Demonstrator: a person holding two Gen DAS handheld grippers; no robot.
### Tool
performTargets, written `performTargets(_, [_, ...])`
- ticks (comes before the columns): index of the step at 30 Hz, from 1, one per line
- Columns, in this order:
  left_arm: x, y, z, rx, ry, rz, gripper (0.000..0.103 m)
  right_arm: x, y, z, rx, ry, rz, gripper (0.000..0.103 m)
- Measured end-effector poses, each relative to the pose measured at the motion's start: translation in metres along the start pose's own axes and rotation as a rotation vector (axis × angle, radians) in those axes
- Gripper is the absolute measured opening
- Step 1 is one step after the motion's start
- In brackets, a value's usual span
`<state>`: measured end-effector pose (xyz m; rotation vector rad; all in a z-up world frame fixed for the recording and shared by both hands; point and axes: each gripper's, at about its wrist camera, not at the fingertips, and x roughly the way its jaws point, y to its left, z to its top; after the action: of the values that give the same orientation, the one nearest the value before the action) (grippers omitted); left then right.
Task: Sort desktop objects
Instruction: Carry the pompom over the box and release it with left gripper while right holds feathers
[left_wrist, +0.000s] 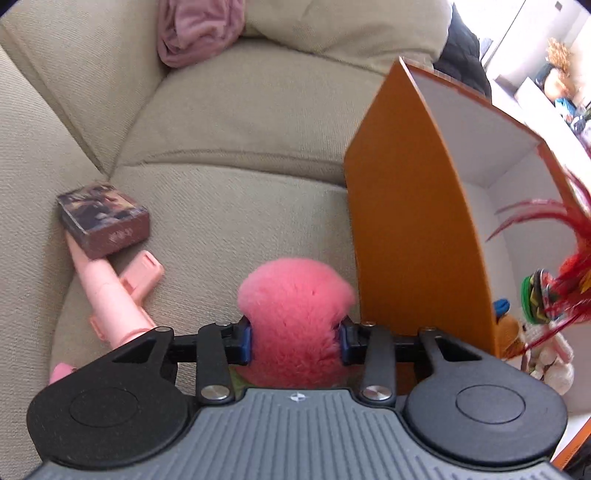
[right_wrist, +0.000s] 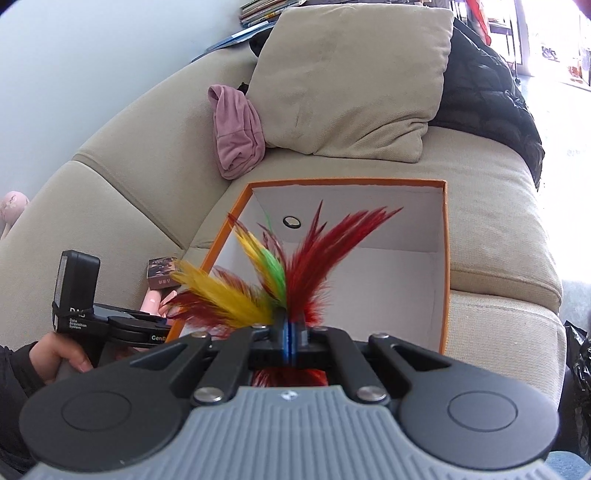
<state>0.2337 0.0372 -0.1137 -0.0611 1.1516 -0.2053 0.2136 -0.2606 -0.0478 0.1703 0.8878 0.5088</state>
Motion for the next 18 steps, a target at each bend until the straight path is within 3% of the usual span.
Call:
performTargets(9, [-0.074, 0.005, 0.002, -0.063, -0.172, -0.022, 0.046, -0.015, 0.012, -0.004, -0.028, -0.035, 0.031, 0.001])
performTargets(14, [-0.128, -0.018, -0.002, -0.013, -0.283, -0.067, 0.046, -0.028, 0.017, -0.007, -0.036, -0.065, 0.061, 0.001])
performTargets(18, [-0.151, -0.045, -0.008, 0.064, -0.329, -0.119, 0.046, -0.036, 0.020, -0.011, -0.038, -0.084, 0.080, 0.001])
